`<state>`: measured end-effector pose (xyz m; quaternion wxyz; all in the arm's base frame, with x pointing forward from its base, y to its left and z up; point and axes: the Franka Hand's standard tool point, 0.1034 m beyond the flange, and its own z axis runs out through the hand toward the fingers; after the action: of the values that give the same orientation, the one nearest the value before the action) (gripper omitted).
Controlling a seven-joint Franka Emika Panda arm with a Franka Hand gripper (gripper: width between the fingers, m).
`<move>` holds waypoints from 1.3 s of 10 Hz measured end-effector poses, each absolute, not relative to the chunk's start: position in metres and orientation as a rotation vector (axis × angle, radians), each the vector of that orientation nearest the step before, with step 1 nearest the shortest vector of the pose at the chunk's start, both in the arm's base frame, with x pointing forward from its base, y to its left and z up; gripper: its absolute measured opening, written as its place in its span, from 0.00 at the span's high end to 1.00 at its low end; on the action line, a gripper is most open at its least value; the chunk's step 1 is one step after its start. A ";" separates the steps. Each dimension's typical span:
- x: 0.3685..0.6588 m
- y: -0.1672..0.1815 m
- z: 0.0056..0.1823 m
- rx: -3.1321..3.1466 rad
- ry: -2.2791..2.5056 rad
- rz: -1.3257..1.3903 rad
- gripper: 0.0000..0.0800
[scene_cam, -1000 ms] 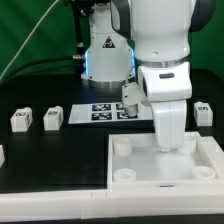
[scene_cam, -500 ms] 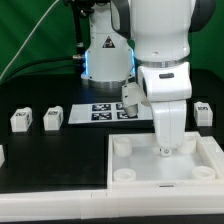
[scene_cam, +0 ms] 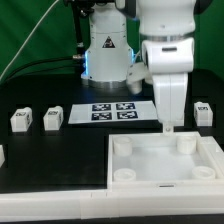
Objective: Assemble one leg
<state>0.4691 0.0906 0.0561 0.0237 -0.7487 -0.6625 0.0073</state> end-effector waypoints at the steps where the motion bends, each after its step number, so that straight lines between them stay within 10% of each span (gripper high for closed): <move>1: 0.463 0.089 0.067 -2.355 -2.026 0.021 0.19; 13: 0.429 0.110 0.065 -3.082 -0.367 0.044 0.19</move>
Offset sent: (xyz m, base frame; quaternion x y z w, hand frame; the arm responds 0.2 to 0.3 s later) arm 0.0000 0.0000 0.0000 0.0000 0.0000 0.0000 1.0000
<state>0.4286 0.1095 0.0647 0.0189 -0.9927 -0.1182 0.0143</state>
